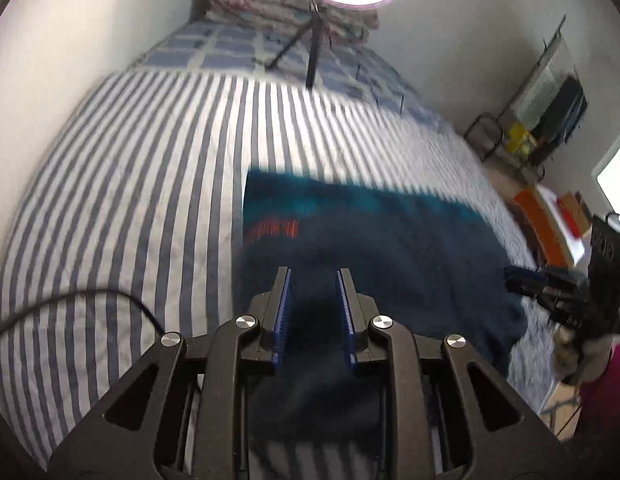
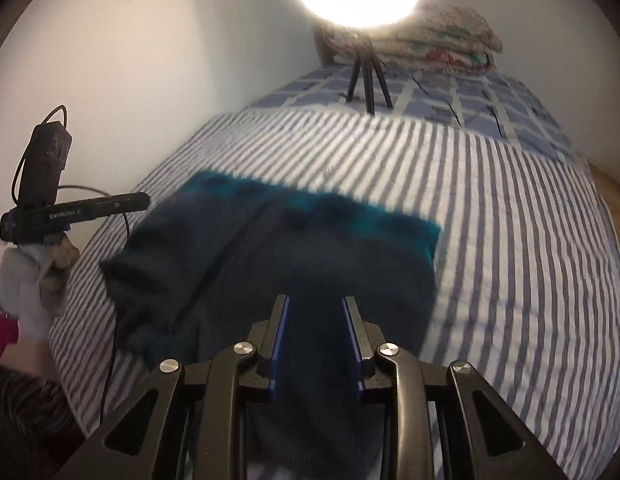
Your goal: Fold large clothes
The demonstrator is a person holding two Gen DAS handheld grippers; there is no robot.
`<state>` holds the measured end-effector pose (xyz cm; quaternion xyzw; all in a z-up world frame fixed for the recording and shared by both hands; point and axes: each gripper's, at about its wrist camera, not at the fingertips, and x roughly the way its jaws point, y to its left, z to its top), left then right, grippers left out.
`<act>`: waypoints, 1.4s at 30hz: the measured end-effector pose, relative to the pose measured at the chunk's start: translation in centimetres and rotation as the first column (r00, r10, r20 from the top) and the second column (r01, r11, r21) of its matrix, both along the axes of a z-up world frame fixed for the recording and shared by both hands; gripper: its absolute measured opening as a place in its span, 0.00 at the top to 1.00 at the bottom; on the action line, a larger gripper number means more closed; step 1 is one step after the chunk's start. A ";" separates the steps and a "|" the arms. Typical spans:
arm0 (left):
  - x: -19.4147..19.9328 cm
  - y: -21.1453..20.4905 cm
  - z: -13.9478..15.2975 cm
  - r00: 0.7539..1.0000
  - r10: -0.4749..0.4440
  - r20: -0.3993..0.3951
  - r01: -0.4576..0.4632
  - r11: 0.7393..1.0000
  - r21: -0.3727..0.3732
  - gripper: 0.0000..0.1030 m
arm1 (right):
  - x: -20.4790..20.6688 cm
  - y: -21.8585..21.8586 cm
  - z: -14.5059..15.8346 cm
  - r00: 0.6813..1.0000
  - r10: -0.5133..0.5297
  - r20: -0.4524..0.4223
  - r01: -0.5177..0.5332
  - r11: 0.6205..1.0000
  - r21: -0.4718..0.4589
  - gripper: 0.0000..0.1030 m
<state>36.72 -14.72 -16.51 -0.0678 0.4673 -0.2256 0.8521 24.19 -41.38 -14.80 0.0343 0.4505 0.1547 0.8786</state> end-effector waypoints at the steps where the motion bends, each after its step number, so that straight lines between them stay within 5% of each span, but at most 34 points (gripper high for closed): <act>1: -0.3 0.0 -0.5 1.000 0.000 -0.014 0.000 1.000 0.005 0.78 | -0.5 -0.3 -0.5 1.000 -0.001 -0.015 0.001 1.000 0.009 0.75; 7: -2.7 0.6 -5.1 0.996 -0.010 -0.084 0.011 1.000 0.015 0.78 | -4.0 -1.8 -4.5 0.995 -0.034 -0.095 0.039 0.997 0.059 0.76; 14: -3.8 2.4 -4.0 0.995 -0.009 -0.102 0.008 1.000 -0.010 0.77 | -5.4 -2.6 -4.9 0.992 -0.029 -0.124 0.038 0.997 0.066 0.78; 15: -3.9 3.0 -3.5 0.994 -0.004 -0.105 0.001 1.000 -0.031 0.75 | -5.5 -2.8 -4.3 0.993 -0.023 -0.112 0.031 0.997 0.071 0.75; 17: -3.5 4.2 -2.8 0.991 0.016 -0.132 -0.028 0.995 -0.094 0.36 | -5.9 -3.4 -3.1 0.997 -0.019 -0.079 0.027 0.995 0.099 0.62; 18: -3.2 4.8 -2.6 0.989 0.027 -0.146 -0.046 0.990 -0.132 0.30 | -6.0 -3.8 -2.5 0.998 -0.024 -0.060 0.030 0.993 0.113 0.44; 19: -2.8 5.8 -2.4 0.985 0.041 -0.168 -0.076 0.976 -0.205 0.28 | -6.1 -4.1 -2.1 0.999 -0.033 -0.039 0.037 0.991 0.127 0.35; 21: -2.0 7.0 -2.2 0.976 0.056 -0.210 -0.116 0.951 -0.286 0.28 | -6.2 -5.0 -1.2 0.998 -0.055 0.005 0.054 0.986 0.157 0.20; 27: 0.9 8.2 -4.2 0.935 0.042 -0.351 -0.207 0.870 -0.447 0.27 | -4.0 -6.9 -1.7 0.994 -0.100 -0.032 0.105 0.961 0.255 0.11; 42: 4.4 4.8 -8.7 0.905 -0.050 -0.423 -0.180 0.855 -0.486 0.28 | -0.2 -8.2 -8.4 0.972 -0.070 -0.223 0.165 0.881 0.444 0.10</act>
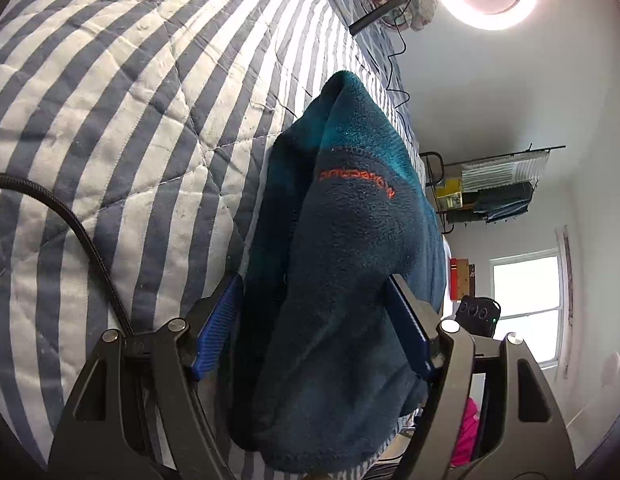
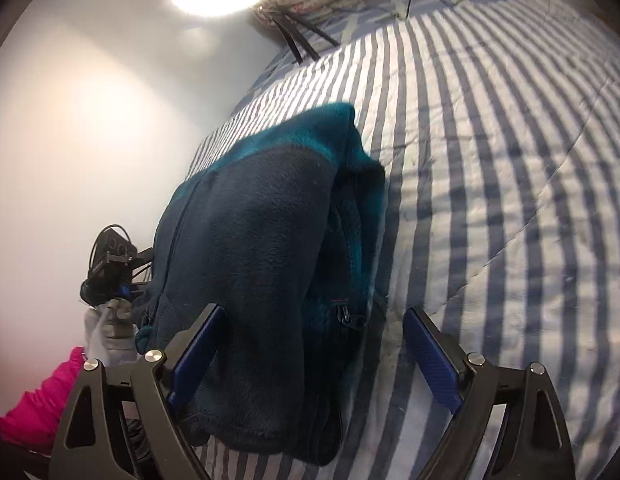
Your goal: Fold large clothes
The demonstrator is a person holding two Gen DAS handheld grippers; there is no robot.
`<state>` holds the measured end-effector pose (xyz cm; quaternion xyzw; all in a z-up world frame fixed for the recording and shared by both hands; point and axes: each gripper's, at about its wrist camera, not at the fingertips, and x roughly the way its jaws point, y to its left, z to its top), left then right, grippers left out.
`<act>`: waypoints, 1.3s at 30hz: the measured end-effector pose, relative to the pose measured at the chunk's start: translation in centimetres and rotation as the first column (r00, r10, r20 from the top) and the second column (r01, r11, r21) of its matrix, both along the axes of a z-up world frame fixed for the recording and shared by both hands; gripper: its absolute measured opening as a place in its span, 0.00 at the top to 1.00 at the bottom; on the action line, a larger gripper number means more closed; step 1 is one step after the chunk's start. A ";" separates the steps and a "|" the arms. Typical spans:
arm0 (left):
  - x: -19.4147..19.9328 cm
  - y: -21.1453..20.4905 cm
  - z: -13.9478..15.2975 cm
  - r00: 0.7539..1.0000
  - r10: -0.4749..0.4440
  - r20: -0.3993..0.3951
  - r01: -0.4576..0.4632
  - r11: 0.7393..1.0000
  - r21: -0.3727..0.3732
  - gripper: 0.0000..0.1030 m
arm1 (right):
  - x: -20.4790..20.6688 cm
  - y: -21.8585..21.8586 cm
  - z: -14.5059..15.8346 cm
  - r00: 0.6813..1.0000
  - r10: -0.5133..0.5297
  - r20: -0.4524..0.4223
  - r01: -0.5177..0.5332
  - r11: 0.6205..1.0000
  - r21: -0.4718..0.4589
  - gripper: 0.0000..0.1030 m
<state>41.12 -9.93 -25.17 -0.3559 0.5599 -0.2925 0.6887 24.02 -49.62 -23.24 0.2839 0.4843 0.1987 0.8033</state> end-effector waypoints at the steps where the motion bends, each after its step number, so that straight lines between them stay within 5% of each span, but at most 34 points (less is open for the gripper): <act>1: 0.0 -0.2 -0.1 1.000 -0.002 0.003 0.002 1.000 -0.002 0.28 | 0.1 0.1 -0.4 1.000 0.001 -0.005 -0.001 1.000 0.010 0.10; 6: 0.5 -1.2 -0.1 1.000 -0.021 0.020 0.021 1.000 0.017 0.35 | 0.4 0.0 -1.1 1.000 -0.006 -0.007 0.006 0.996 0.083 0.11; 12: 0.2 -2.7 0.4 0.999 -0.021 0.036 0.018 0.996 0.083 0.51 | 1.3 1.9 -0.9 0.999 0.037 -0.016 -0.035 0.995 0.090 0.25; 18: -0.5 -4.2 2.3 0.992 -0.039 0.117 0.014 0.978 0.207 0.65 | 1.3 3.1 0.5 0.999 0.047 -0.011 -0.048 0.999 -0.015 0.52; 24: -1.1 -6.2 4.3 0.980 -0.061 0.188 0.004 0.956 0.292 0.76 | 1.5 4.5 2.2 0.999 0.047 0.001 -0.046 0.990 -0.134 0.66; 39: -3.0 -11.0 9.8 0.933 -0.167 0.318 0.027 0.916 0.401 0.79 | 0.2 7.3 8.3 0.997 0.069 0.045 -0.042 0.898 -0.437 0.75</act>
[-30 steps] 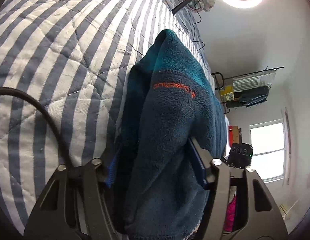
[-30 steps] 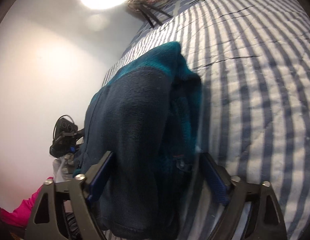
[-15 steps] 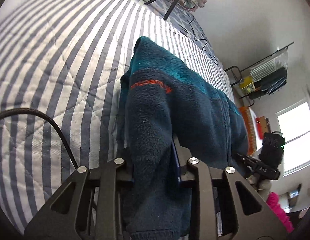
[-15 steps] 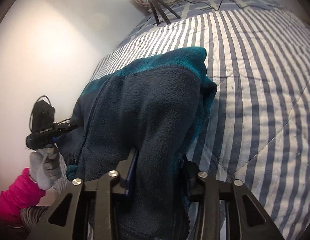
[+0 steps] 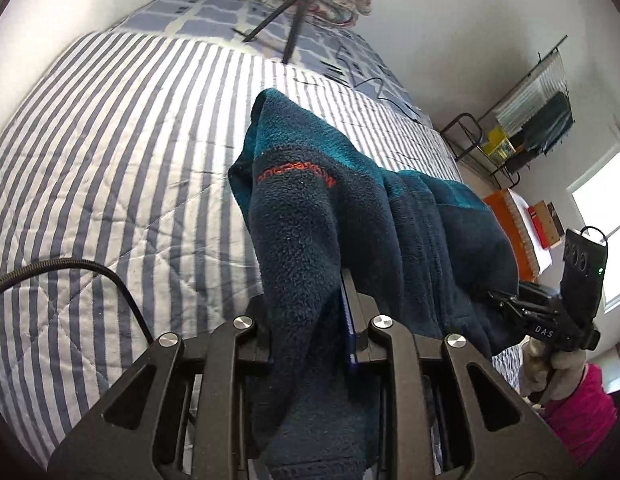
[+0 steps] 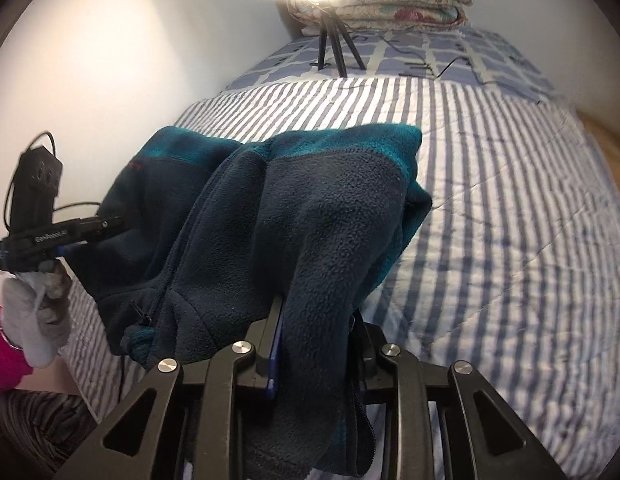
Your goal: Fold large clothes
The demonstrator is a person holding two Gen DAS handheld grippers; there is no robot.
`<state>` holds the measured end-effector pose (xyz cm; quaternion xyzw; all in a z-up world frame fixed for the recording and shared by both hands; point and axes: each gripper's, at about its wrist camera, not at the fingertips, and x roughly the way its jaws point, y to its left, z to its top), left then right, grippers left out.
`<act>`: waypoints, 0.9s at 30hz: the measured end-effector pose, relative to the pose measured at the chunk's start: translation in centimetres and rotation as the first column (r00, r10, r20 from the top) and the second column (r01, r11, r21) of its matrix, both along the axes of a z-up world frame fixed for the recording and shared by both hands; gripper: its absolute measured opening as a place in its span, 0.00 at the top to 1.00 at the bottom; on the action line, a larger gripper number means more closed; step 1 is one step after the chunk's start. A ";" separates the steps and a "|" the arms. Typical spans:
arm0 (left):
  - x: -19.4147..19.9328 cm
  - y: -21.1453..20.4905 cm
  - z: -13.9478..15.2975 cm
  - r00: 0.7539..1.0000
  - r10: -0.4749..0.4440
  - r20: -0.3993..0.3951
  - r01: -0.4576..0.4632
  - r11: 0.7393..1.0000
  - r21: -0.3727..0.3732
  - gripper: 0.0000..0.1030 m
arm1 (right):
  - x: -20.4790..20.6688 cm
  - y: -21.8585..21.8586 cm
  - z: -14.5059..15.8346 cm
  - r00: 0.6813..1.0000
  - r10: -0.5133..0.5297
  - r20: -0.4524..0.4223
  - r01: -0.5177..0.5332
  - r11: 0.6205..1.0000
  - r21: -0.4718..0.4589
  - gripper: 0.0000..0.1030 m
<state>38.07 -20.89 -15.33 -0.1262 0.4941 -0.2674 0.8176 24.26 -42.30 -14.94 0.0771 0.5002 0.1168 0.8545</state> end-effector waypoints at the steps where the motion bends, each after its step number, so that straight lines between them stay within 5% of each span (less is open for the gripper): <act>1: 0.0 -0.6 0.2 1.000 -0.008 0.007 0.008 1.000 0.003 0.79 | -0.1 0.0 0.4 1.000 0.000 0.002 0.000 1.000 -0.021 0.75; 12: 1.2 -7.2 1.4 0.995 -0.085 0.047 0.085 0.996 0.005 0.79 | 0.7 -3.7 3.7 0.998 -0.001 0.056 0.013 0.977 -0.212 0.76; 27: 8.8 -22.4 2.5 0.971 -0.192 0.140 0.200 0.979 -0.044 0.79 | 5.5 -16.4 5.2 0.987 -0.118 0.109 0.148 0.932 -0.332 0.77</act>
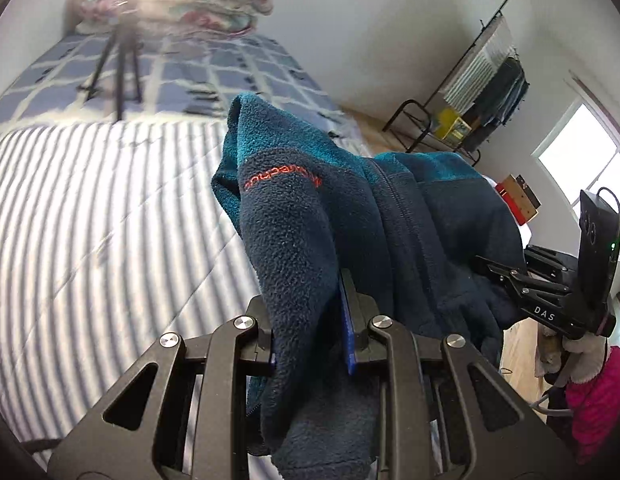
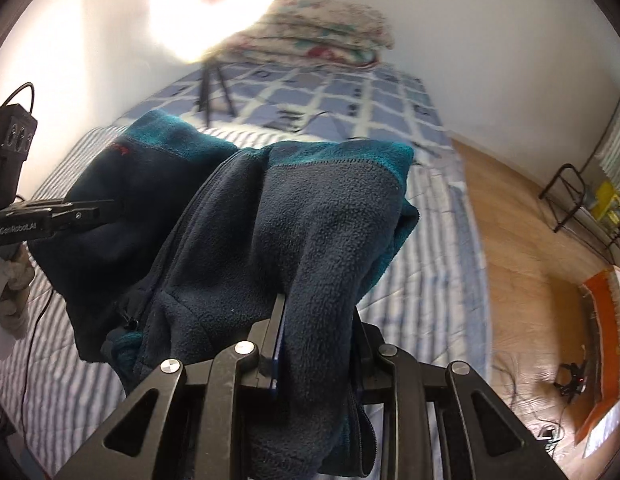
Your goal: Fold large clothes
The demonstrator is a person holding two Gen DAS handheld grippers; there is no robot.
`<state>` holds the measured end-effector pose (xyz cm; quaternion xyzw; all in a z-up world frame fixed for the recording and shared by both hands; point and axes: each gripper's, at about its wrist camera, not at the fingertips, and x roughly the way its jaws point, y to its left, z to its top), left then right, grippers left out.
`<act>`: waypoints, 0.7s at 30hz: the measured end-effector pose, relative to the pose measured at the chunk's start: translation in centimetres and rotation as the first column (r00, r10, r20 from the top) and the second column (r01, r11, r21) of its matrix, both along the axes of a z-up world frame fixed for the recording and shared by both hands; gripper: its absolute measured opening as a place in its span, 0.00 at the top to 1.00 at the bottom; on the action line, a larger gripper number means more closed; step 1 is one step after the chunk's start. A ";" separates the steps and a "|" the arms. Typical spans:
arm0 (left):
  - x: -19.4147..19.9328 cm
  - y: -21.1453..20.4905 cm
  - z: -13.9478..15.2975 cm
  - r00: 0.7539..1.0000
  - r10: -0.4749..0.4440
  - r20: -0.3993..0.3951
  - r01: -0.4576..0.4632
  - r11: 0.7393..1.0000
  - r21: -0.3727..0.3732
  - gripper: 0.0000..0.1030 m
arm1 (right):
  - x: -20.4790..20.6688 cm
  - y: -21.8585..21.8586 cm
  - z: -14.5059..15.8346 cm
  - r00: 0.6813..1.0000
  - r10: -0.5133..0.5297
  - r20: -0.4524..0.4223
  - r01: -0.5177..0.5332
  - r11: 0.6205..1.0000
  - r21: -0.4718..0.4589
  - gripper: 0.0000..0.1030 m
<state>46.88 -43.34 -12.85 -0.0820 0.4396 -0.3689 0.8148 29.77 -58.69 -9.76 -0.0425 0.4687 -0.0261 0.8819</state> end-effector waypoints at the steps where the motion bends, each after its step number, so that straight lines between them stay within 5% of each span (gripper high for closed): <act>1: 0.5 -0.7 0.1 1.000 -0.002 0.005 0.002 1.000 -0.005 0.79 | 0.6 -0.8 0.1 1.000 -0.010 0.007 0.010 1.000 -0.015 0.77; 11: 7.8 -8.9 -0.3 0.998 0.004 0.069 0.000 0.999 -0.053 0.79 | 6.9 -7.9 0.7 0.993 -0.082 0.079 0.094 0.984 -0.152 0.78; 21: 13.3 -15.2 -2.0 0.996 0.046 0.074 -0.038 0.994 -0.102 0.80 | 13.2 -13.3 -0.7 0.976 -0.153 0.157 0.182 0.965 -0.189 0.79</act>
